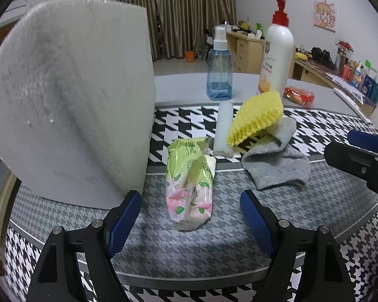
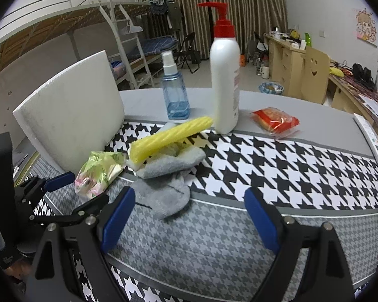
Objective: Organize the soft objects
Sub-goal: 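Grasp the pink-and-green wet-wipes pack with the left tool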
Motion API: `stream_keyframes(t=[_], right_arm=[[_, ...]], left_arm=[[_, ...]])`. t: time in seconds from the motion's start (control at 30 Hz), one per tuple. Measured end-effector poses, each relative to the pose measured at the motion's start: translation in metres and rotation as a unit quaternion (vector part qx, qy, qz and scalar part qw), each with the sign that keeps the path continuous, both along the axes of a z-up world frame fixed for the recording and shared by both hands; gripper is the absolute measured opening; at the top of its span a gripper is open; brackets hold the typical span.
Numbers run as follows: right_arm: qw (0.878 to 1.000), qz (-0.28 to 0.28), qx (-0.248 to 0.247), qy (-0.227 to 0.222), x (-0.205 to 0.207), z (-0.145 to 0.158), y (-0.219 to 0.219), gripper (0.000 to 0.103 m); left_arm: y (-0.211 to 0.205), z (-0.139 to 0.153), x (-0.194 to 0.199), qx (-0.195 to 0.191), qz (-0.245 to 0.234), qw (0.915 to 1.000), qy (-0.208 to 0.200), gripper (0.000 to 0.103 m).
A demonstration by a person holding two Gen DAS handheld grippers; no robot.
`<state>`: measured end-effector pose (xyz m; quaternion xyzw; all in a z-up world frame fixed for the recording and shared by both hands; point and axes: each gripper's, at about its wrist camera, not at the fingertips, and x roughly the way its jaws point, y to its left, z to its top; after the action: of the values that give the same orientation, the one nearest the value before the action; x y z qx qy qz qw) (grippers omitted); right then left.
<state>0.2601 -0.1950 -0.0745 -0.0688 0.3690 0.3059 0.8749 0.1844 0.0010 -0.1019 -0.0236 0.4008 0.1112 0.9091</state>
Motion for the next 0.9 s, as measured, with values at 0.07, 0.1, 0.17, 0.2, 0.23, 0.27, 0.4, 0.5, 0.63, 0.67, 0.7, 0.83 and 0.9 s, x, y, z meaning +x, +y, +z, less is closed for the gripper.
stream_keyframes(t=[0.07, 0.1, 0.17, 0.2, 0.23, 0.27, 0.4, 0.5, 0.63, 0.67, 0.7, 0.83, 0.9], right_arm=[[1.0, 0.003, -0.003, 0.001, 0.001, -0.002, 0.002, 0.091], [1.0, 0.004, -0.004, 0.002, 0.001, -0.002, 0.002, 0.091], [1.0, 0.007, -0.007, 0.006, 0.001, -0.005, 0.004, 0.091], [1.0, 0.009, -0.009, 0.009, 0.002, -0.007, 0.006, 0.089], [1.0, 0.011, -0.013, 0.01, 0.002, -0.008, 0.007, 0.086], [1.0, 0.013, -0.017, 0.011, 0.002, -0.01, 0.009, 0.084], [0.999, 0.022, -0.024, 0.017, 0.001, -0.015, 0.015, 0.074], [0.999, 0.027, -0.026, 0.019, 0.001, -0.018, 0.018, 0.073], [0.998, 0.038, -0.032, 0.027, 0.003, -0.023, 0.024, 0.065], [0.998, 0.041, -0.035, 0.03, 0.004, -0.025, 0.025, 0.064], [0.998, 0.042, -0.036, 0.033, 0.004, -0.027, 0.027, 0.061], [0.997, 0.043, -0.039, 0.041, 0.004, -0.032, 0.031, 0.055], [0.997, 0.043, -0.045, 0.039, 0.004, -0.035, 0.033, 0.052]], left_arm=[[0.003, -0.002, 0.001, -0.009, 0.0, 0.9999, 0.006, 0.077], [0.004, -0.002, 0.002, -0.014, 0.001, 0.9999, 0.009, 0.077], [0.003, -0.003, 0.002, -0.017, -0.002, 0.9998, 0.01, 0.073], [0.003, -0.003, 0.002, -0.019, -0.004, 0.9997, 0.012, 0.072], [0.003, -0.004, 0.002, -0.023, -0.006, 0.9996, 0.014, 0.071], [0.003, -0.004, 0.003, -0.026, -0.006, 0.9995, 0.017, 0.068], [0.003, -0.005, 0.005, -0.03, -0.01, 0.9992, 0.022, 0.06], [0.001, -0.005, 0.005, -0.035, -0.017, 0.999, 0.021, 0.058], [0.0, -0.005, 0.007, -0.034, -0.022, 0.999, 0.02, 0.047], [-0.001, -0.005, 0.007, -0.034, -0.024, 0.9989, 0.019, 0.044], [-0.001, -0.005, 0.008, -0.034, -0.026, 0.9989, 0.019, 0.043], [-0.002, -0.005, 0.008, -0.039, -0.037, 0.9984, 0.018, 0.038], [-0.001, -0.006, 0.007, -0.042, -0.042, 0.9981, 0.016, 0.036]])
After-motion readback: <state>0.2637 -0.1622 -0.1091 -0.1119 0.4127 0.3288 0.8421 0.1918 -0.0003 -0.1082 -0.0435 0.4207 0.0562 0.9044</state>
